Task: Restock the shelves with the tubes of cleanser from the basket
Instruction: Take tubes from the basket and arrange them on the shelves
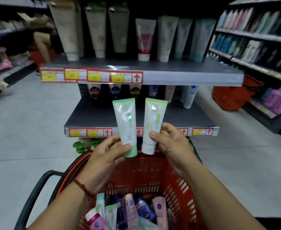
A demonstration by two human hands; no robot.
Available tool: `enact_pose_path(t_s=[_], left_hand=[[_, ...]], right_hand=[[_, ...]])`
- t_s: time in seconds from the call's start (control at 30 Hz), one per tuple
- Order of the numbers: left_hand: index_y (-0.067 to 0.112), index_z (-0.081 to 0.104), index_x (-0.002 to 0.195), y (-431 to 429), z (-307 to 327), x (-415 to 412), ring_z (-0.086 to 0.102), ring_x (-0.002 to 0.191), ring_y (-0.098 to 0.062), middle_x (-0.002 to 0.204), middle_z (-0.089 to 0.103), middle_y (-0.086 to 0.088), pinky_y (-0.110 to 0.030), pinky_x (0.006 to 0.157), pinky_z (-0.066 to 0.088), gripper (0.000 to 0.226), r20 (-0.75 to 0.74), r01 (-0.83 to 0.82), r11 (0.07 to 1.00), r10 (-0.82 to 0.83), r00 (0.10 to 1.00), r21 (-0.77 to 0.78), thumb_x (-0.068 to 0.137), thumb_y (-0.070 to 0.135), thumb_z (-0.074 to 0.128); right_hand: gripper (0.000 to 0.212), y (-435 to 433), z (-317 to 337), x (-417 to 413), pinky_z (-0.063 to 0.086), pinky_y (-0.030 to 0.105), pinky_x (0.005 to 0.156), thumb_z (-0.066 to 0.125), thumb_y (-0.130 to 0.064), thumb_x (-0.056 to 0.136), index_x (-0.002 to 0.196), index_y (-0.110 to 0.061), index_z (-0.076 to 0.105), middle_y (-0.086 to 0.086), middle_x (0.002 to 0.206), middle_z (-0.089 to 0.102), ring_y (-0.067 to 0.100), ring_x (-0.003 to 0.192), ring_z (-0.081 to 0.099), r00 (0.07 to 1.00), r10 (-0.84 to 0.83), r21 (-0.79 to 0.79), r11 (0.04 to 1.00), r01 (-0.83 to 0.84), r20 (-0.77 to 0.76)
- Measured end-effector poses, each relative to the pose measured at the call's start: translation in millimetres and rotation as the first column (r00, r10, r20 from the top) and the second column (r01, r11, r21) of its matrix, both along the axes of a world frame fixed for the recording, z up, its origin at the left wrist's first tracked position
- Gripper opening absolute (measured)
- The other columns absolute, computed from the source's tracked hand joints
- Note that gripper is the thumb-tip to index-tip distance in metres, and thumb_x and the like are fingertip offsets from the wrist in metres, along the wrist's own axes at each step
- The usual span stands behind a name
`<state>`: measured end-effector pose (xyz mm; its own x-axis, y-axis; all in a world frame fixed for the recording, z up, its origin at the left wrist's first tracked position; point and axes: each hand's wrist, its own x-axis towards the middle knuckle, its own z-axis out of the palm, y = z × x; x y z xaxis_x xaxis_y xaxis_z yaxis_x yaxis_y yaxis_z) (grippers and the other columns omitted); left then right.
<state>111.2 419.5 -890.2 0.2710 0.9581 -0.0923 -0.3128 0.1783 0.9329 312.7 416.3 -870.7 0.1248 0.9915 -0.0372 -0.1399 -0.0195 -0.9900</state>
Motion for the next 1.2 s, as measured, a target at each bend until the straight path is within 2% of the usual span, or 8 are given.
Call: enact_pose_path(t_s=[0.17, 0.3, 0.47, 0.7, 0.8, 0.97, 1.1, 1.2], left_hand=[[0.006, 0.064, 0.12, 24, 64, 19, 0.074, 0.099, -0.027, 0.112, 0.075, -0.013, -0.026, 0.075, 0.06, 0.04, 0.016, 0.01, 0.99, -0.013, 1.0, 0.143, 0.081, 0.007, 0.07], [0.01, 0.069, 0.116, 47, 103, 32, 0.073, 0.101, -0.027, 0.109, 0.076, -0.012, -0.023, 0.072, 0.058, 0.042, -0.016, -0.058, 0.977, 0.062, 0.998, 0.204, 0.076, 0.011, 0.076], [0.006, 0.067, 0.119, 77, 139, 45, 0.074, 0.102, -0.024, 0.109, 0.077, -0.01, -0.028, 0.079, 0.061, 0.037, -0.023, -0.079, 0.96, 0.089, 0.996, 0.269, 0.082, 0.006, 0.073], [0.005, 0.071, 0.111, 121, 179, 84, 0.074, 0.099, -0.022, 0.101, 0.078, -0.009, -0.028, 0.08, 0.061, 0.033, -0.146, -0.081, 0.922, 0.146, 0.978, 0.379, 0.079, 0.003, 0.078], [0.007, 0.072, 0.111, 147, 193, 111, 0.075, 0.096, -0.019, 0.099, 0.079, -0.007, -0.027, 0.079, 0.061, 0.033, -0.21, -0.071, 0.905, 0.172, 0.963, 0.419, 0.078, 0.003, 0.08], [0.009, 0.072, 0.109, 194, 205, 159, 0.075, 0.097, -0.018, 0.101, 0.078, -0.005, -0.032, 0.087, 0.06, 0.033, -0.268, -0.045, 0.906, 0.171, 0.948, 0.42, 0.078, 0.003, 0.081], [0.016, 0.072, 0.097, 226, 201, 199, 0.075, 0.095, -0.018, 0.101, 0.078, -0.005, -0.036, 0.091, 0.059, 0.026, -0.333, -0.026, 0.915, 0.174, 0.927, 0.403, 0.077, 0.002, 0.082], [0.02, 0.072, 0.091, 250, 190, 226, 0.074, 0.095, -0.022, 0.1, 0.078, -0.005, -0.042, 0.094, 0.058, 0.024, -0.356, -0.068, 0.928, 0.208, 0.911, 0.367, 0.077, 0.003, 0.083]], right_hand=[[0.029, 18, 59, 25, 0.057, 0.04, 0.092, 0.069, -0.006, 0.092, 0.12, -0.01, 0.062, 0.004, 0.113, 0.076, 0.021, 0.106, 0.072, 0.995, 0.022, 0.146, 0.989, -0.035, 0.092], [0.029, 40, 106, 41, 0.058, 0.032, 0.085, 0.069, -0.005, 0.092, 0.119, -0.011, 0.061, 0.003, 0.108, 0.077, 0.019, 0.101, 0.073, 0.994, -0.009, 0.225, 0.974, -0.015, 0.107], [0.027, 77, 154, 60, 0.058, 0.047, 0.092, 0.068, -0.005, 0.092, 0.118, -0.01, 0.059, 0.006, 0.11, 0.076, 0.025, 0.103, 0.073, 0.991, -0.049, 0.305, 0.952, 0.009, 0.124], [0.028, 118, 183, 95, 0.056, 0.051, 0.096, 0.069, -0.009, 0.092, 0.118, -0.011, 0.06, 0.004, 0.11, 0.076, 0.022, 0.104, 0.073, 0.986, -0.096, 0.352, 0.935, 0.042, 0.139], [0.03, 134, 188, 113, 0.056, 0.045, 0.097, 0.07, -0.007, 0.091, 0.119, -0.012, 0.061, 0.001, 0.108, 0.077, 0.018, 0.102, 0.073, 0.983, -0.134, 0.352, 0.932, 0.082, 0.127], [0.03, 160, 198, 148, 0.059, 0.037, 0.091, 0.071, -0.006, 0.09, 0.117, -0.013, 0.061, 0.001, 0.106, 0.077, 0.014, 0.097, 0.074, 0.981, -0.159, 0.355, 0.928, 0.111, 0.11], [0.032, 178, 203, 176, 0.059, 0.021, 0.075, 0.07, -0.005, 0.091, 0.121, -0.01, 0.059, 0.005, 0.107, 0.075, 0.01, 0.09, 0.074, 0.977, -0.187, 0.365, 0.921, 0.137, 0.105], [0.036, 190, 200, 195, 0.061, 0.025, 0.076, 0.07, -0.003, 0.091, 0.124, -0.006, 0.057, 0.008, 0.106, 0.076, 0.017, 0.092, 0.075, 0.975, -0.195, 0.355, 0.923, 0.147, 0.103]])
